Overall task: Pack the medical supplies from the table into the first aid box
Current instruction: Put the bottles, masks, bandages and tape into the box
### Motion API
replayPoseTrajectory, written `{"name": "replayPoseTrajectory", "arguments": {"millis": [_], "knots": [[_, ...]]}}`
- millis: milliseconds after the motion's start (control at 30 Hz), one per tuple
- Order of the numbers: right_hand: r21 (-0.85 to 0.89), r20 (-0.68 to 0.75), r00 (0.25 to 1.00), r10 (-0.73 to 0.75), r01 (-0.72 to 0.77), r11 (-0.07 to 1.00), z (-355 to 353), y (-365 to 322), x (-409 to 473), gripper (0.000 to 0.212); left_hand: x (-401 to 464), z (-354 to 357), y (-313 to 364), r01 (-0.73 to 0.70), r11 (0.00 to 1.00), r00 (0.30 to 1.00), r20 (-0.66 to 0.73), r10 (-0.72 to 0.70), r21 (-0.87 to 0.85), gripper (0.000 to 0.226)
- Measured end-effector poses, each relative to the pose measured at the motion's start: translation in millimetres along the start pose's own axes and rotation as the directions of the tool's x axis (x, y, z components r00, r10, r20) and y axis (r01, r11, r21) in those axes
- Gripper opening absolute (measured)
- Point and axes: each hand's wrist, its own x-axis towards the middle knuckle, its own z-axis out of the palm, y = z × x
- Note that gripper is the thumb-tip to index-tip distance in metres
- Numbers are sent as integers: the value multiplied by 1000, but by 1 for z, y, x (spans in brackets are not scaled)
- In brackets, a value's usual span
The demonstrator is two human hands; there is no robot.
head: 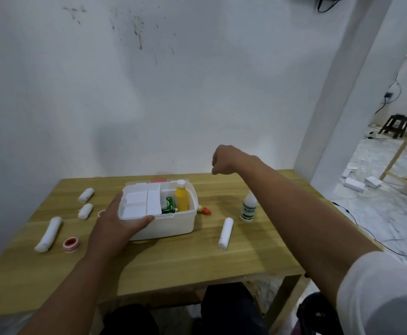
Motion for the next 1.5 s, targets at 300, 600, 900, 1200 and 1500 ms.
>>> {"name": "replayPoseTrajectory", "arguments": {"millis": [300, 600, 900, 1200, 1500], "knots": [[-421, 274, 884, 379, -244, 874, 15, 37, -41, 36, 1, -2, -2, 16, 1000, 1000, 19, -16, 13, 134], [63, 182, 956, 230, -244, 968, -23, 11, -16, 24, -2, -4, 5, -2, 1000, 1000, 30, 2, -1, 124], [257, 130, 989, -72, 36, 966, -32, -69, -19, 25, -4, -4, 6, -1, 1000, 1000, 27, 1, 7, 131], [-50, 115, 980, -159, 166, 985, 52, -82, -4, 30, -2, -2, 4, -7, 1000, 1000, 2, 7, 3, 114], [43, 192, 966, -171, 166, 985, 51, -75, -7, 40, -3, 3, 4, -13, 1000, 999, -37, 13, 13, 110]]}}
